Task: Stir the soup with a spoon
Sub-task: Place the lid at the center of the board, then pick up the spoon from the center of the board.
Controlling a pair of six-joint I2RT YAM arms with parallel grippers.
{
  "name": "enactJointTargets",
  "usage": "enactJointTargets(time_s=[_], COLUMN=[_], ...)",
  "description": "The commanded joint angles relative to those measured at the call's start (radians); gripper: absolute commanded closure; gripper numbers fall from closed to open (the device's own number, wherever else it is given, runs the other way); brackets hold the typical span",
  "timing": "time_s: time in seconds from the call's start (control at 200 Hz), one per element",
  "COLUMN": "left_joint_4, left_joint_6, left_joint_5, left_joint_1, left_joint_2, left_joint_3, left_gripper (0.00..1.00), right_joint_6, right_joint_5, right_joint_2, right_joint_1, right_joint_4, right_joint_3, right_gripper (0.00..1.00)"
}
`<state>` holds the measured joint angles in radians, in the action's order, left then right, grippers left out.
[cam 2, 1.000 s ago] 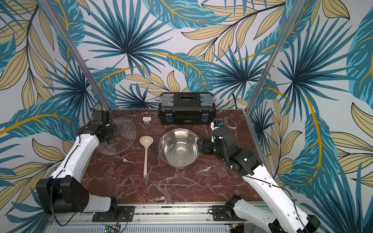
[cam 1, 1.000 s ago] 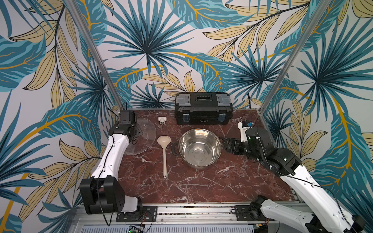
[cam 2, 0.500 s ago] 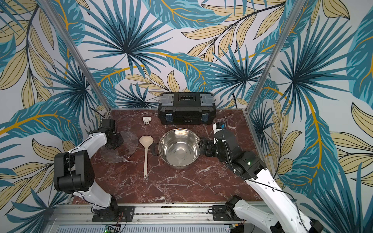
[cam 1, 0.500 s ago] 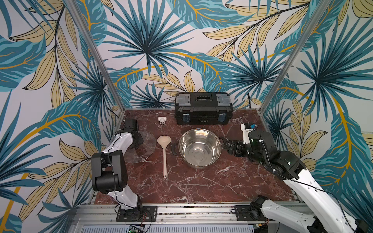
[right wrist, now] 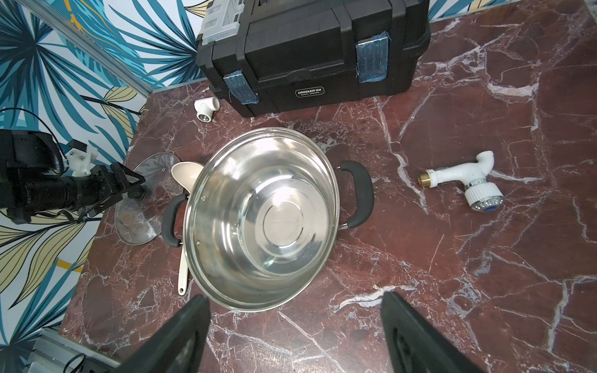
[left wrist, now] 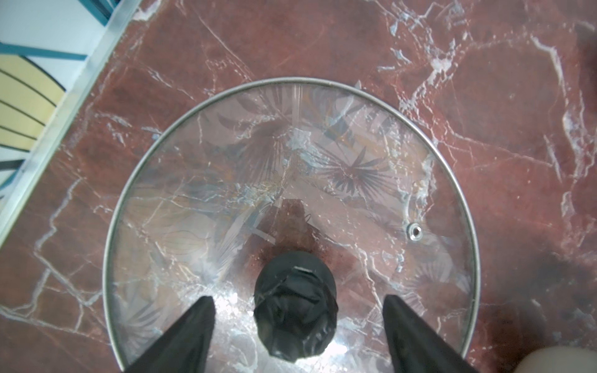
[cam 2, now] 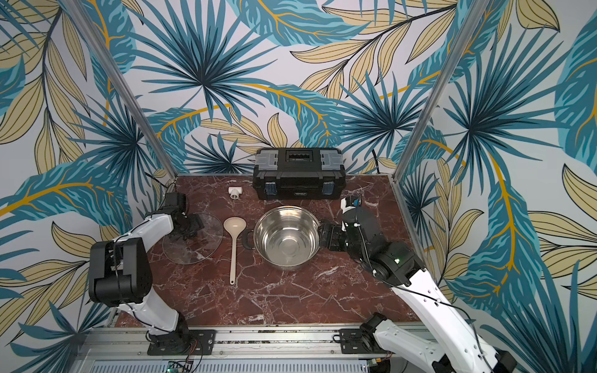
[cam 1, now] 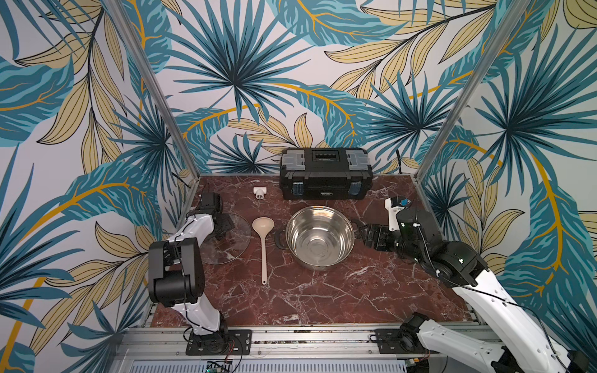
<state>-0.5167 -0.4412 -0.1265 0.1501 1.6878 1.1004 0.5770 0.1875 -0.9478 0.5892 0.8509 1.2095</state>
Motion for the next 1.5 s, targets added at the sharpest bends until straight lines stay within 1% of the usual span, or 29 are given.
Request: enactJointTargets(time_s=[0.0,0.13,0.15,0.23,0.351,0.426,0.506,0.556,0.636,0.737,0.852,1.077,1.278,1.498], left_joint_4=[-0.007,-0.038,-0.043,-0.076,-0.126,-0.115,-0.107,-0.104,-0.101,-0.088,-0.050,0.024,0.062,0.121], left_joint_6=[-0.027,-0.067,-0.073,-0.090,-0.131,-0.175,-0.214,-0.229,-0.236,-0.244,-0.252,-0.243,-0.230,-0.234], left_joint_5=[0.006,0.013,0.043,0.078,0.145,0.221,0.270,0.286,0.291,0.261,0.240,0.202,0.165,0.168], left_joint_1=[0.005,-0.012,-0.018,-0.053,-0.146,-0.192,-0.244,-0.277,-0.333,-0.413,-0.464,-0.487,-0.487,-0.488], left_joint_2=[-0.098,-0.254,-0.280,-0.369,-0.481,-0.542,-0.586,-0.597,-0.591,-0.553,-0.479,-0.338,-0.241,-0.164], left_joint_3=[-0.032,-0.065,-0.071,-0.104,-0.189,-0.271,-0.340,-0.366,-0.385,-0.390,-0.389,-0.367,-0.343,-0.329], left_gripper=[0.11,0.10,0.10,0.11,0.20,0.28,0.35,0.38,0.41,0.44,0.46,0.49,0.49,0.51], right_joint_6=[0.010,0.009,0.009,0.010,0.014,0.015,0.017,0.017,0.015,0.015,0.017,0.016,0.014,0.015], right_joint_5=[0.022,0.020,0.019,0.009,0.000,-0.013,-0.027,-0.031,-0.033,-0.031,-0.030,-0.024,-0.014,-0.014], right_joint_2=[0.023,0.021,0.020,0.017,0.011,0.006,0.000,0.000,0.002,0.004,0.007,0.021,0.034,0.024], right_joint_1=[0.004,0.004,0.004,0.004,0.003,0.004,0.004,0.003,0.004,0.004,0.004,0.003,0.003,0.003], right_joint_4=[0.020,0.012,0.011,-0.005,-0.032,-0.046,-0.052,-0.056,-0.063,-0.071,-0.076,-0.069,-0.058,-0.058], right_joint_3=[-0.017,-0.017,-0.017,-0.024,-0.038,-0.045,-0.052,-0.056,-0.063,-0.071,-0.078,-0.087,-0.087,-0.086], right_gripper=[0.10,0.10,0.10,0.10,0.10,0.11,0.11,0.11,0.11,0.11,0.11,0.11,0.11,0.11])
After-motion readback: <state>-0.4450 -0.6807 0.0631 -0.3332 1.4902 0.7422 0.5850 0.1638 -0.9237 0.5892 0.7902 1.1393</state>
